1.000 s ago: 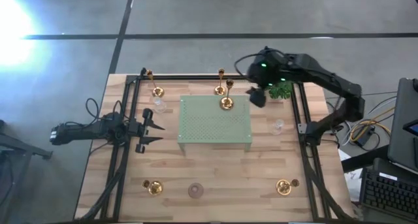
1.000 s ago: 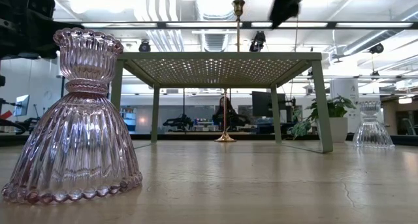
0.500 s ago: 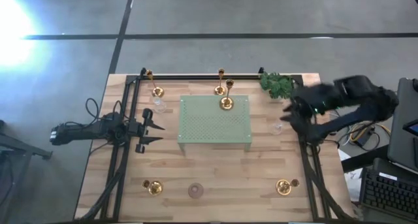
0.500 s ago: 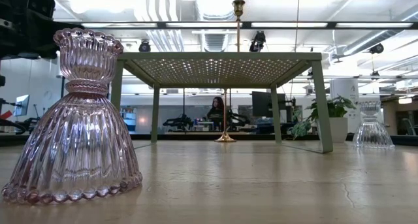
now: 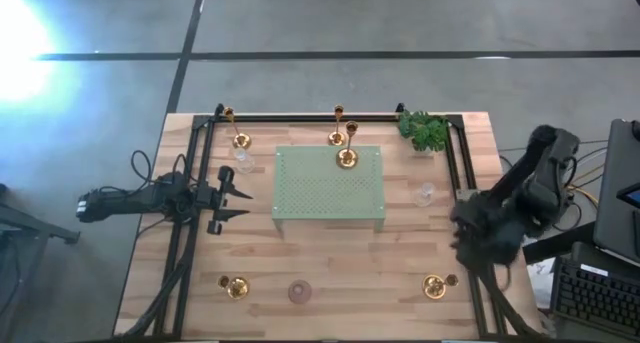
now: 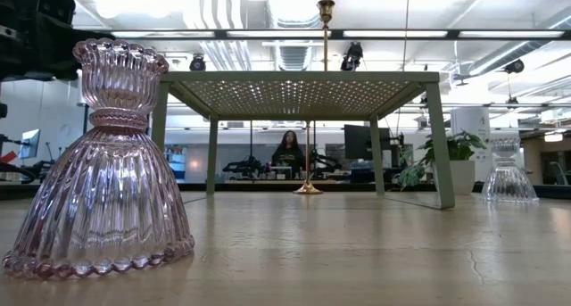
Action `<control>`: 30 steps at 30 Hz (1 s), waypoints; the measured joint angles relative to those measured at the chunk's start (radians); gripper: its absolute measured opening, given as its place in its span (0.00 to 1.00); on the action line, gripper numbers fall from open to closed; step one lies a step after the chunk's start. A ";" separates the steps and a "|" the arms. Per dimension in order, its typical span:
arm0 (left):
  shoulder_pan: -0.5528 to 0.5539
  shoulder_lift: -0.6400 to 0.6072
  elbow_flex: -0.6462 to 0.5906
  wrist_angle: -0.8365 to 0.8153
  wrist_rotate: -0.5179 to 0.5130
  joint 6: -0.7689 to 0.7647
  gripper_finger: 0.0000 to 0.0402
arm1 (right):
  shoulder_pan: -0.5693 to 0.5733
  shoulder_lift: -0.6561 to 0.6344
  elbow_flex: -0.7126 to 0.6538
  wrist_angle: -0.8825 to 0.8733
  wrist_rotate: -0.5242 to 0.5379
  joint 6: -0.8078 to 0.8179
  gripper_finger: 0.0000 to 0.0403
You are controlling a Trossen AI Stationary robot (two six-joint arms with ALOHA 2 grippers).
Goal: Pick & Place candle stick holders
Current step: Put the gold candle stand on the shelf
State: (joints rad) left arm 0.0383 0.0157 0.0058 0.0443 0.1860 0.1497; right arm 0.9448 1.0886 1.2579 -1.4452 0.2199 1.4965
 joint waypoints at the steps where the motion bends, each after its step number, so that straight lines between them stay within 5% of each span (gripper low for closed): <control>1: 0.000 0.000 0.000 0.000 0.000 0.000 0.44 | 0.045 0.011 -0.005 -0.001 0.000 0.059 0.36; 11: 0.000 0.000 0.000 0.000 0.000 0.000 0.44 | 0.336 0.182 -0.007 0.014 0.050 0.472 0.36; 30: 0.000 0.000 0.000 0.000 0.000 0.000 0.44 | 0.347 0.463 -0.003 0.167 -0.033 0.561 0.36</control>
State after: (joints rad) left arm 0.0383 0.0156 0.0058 0.0444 0.1859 0.1497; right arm 1.2915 1.5514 1.2549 -1.2781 0.1867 2.0571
